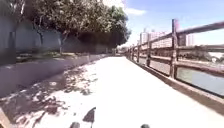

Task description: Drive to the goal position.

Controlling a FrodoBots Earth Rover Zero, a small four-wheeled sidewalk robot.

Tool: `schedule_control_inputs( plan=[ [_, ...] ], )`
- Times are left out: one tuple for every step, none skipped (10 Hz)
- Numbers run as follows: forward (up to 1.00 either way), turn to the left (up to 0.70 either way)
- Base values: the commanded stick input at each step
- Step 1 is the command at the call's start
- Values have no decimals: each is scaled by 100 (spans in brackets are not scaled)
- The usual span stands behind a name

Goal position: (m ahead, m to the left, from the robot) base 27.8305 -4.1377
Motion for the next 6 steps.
schedule_control_inputs(
  plan=[
    [85, 0],
    [85, 0],
    [85, 0],
    [85, 0],
    [85, 0],
    [85, 0]
  ],
)
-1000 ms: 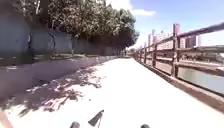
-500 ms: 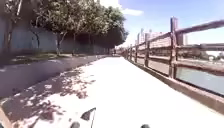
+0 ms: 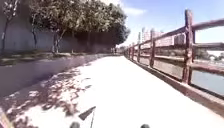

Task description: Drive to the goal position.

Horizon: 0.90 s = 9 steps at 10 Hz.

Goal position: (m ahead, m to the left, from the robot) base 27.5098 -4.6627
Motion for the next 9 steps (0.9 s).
schedule_control_inputs(
  plan=[
    [85, 0],
    [85, 0],
    [85, 0],
    [85, 0],
    [85, 0],
    [85, 0],
    [85, 0],
    [85, 0],
    [85, 0]
  ],
)
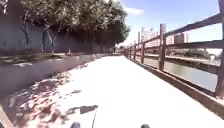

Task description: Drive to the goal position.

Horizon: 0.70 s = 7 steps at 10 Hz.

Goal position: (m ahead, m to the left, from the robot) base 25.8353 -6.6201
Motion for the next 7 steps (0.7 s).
schedule_control_inputs(
  plan=[
    [85, 0],
    [85, 0],
    [85, 0],
    [85, 0],
    [85, 0],
    [85, 0],
    [85, 0]
  ],
)
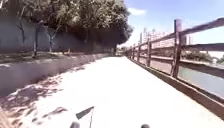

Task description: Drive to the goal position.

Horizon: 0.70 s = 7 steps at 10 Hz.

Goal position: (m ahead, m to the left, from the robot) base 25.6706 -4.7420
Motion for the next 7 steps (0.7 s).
schedule_control_inputs(
  plan=[
    [85, 0],
    [85, 0],
    [85, 0],
    [85, 0],
    [85, 0],
    [85, 0],
    [85, 0]
  ],
)
